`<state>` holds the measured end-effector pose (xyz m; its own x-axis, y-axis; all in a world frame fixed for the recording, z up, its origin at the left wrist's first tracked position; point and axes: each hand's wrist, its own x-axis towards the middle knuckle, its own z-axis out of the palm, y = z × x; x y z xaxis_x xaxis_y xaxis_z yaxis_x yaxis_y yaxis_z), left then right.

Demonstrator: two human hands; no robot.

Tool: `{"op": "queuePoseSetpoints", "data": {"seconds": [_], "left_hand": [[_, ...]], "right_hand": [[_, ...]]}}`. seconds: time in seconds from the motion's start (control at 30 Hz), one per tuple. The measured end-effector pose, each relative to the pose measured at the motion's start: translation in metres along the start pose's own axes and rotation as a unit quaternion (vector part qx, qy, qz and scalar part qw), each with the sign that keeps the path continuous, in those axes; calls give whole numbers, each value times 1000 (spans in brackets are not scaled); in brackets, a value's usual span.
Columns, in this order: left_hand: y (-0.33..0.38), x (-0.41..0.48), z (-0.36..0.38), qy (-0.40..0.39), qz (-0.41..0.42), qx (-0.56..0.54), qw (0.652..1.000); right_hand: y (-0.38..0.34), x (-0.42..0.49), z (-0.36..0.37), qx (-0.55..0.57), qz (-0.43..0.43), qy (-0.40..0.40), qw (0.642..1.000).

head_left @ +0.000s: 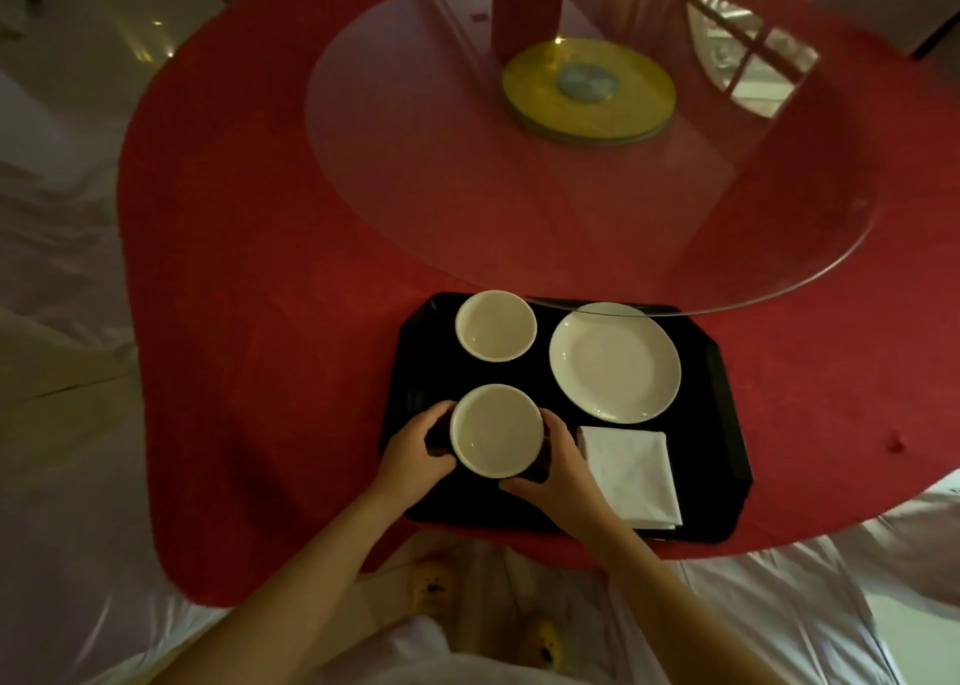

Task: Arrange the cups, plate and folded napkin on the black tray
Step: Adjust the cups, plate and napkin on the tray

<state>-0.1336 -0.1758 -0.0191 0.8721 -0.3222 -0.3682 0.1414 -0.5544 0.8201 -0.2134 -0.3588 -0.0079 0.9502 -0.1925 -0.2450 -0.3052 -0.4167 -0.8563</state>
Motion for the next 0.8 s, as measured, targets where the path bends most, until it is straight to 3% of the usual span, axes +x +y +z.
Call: {"op": "queuePoseSetpoints", "data": {"seconds": [0.17, 0.3, 0.4, 0.47, 0.57, 0.67, 0.8], "left_hand": [[0, 8, -8, -36, 19, 4, 999], [0, 14, -20, -62, 28, 3, 998], [8, 34, -43, -20, 35, -14, 999], [21, 55, -55, 15, 42, -9, 999], [44, 84, -53, -13, 55, -1, 998], [57, 99, -39, -39, 65, 63, 995], [61, 106, -29, -33, 84, 59, 994]], "right_hand": [[-5, -7, 11, 45, 31, 20, 998], [-3, -10, 4, 21, 55, -28, 998], [-3, 1, -21, 43, 76, -55, 995], [-9, 18, -37, 54, 82, -26, 995], [-21, 56, -48, 35, 77, 26, 996], [-34, 92, -45, 22, 81, 18, 996], [-43, 113, -33, 10, 52, 14, 999]]}}
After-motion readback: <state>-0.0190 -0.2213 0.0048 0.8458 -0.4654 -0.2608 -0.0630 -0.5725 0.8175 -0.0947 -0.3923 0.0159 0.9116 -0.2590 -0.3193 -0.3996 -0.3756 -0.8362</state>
